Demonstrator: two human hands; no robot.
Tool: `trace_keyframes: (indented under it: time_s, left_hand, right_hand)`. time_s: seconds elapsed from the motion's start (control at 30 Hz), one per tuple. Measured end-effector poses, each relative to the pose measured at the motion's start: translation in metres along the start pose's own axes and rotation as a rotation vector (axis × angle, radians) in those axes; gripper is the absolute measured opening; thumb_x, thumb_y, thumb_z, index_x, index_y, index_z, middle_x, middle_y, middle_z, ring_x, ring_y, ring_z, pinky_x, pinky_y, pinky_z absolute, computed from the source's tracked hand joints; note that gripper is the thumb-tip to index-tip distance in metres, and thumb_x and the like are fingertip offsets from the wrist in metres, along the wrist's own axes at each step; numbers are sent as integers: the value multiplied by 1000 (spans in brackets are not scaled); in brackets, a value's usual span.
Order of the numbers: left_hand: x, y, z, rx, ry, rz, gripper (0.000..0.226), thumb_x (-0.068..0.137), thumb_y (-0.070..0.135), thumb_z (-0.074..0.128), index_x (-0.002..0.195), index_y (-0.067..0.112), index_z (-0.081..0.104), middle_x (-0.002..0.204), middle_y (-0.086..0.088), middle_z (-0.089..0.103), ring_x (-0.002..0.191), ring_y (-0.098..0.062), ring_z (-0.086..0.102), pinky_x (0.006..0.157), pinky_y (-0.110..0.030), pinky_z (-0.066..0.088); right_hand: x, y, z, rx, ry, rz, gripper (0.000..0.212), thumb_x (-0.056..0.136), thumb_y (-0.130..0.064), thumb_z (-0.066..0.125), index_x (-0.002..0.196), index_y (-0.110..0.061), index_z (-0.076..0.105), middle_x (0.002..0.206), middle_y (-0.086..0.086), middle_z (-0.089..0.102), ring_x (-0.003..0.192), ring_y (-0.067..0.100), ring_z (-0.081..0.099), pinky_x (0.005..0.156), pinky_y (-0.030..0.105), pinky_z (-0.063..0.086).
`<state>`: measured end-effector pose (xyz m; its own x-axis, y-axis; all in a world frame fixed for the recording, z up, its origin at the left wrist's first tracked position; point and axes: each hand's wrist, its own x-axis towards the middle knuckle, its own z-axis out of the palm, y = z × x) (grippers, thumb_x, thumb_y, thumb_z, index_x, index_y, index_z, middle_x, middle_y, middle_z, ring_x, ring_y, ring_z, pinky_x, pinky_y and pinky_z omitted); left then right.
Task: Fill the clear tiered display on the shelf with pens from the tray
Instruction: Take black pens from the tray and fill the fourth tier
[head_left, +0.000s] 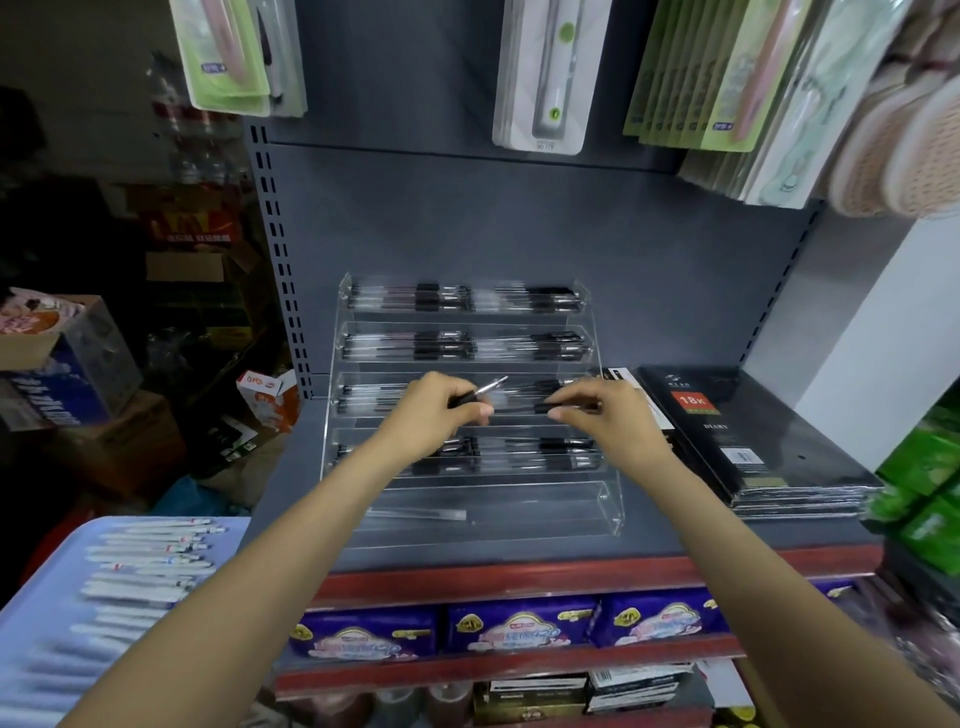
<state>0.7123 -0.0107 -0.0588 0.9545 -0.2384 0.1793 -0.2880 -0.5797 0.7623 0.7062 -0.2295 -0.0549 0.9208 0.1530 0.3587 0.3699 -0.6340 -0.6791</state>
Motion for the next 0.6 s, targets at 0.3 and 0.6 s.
trace_keyframes:
  time_s: [0.3, 0.6]
  left_hand:
    - [-1, -10, 0, -25, 61, -69, 22, 97, 26, 47, 94, 12, 64, 72, -8, 56, 61, -17, 47, 54, -20, 34]
    - [1, -9, 1, -114, 88, 12, 25, 94, 3, 48, 114, 15, 58, 97, 5, 67, 82, -4, 61, 78, -8, 46]
  right_hand:
    - [2, 26, 10, -379, -86, 28, 19, 81, -17, 71, 99, -10, 73, 97, 6, 68, 83, 16, 61, 78, 25, 48]
    - [9, 21, 24, -608, -174, 32, 15, 87, -16, 64, 101, -14, 68, 106, 5, 66, 97, 23, 62, 77, 31, 49]
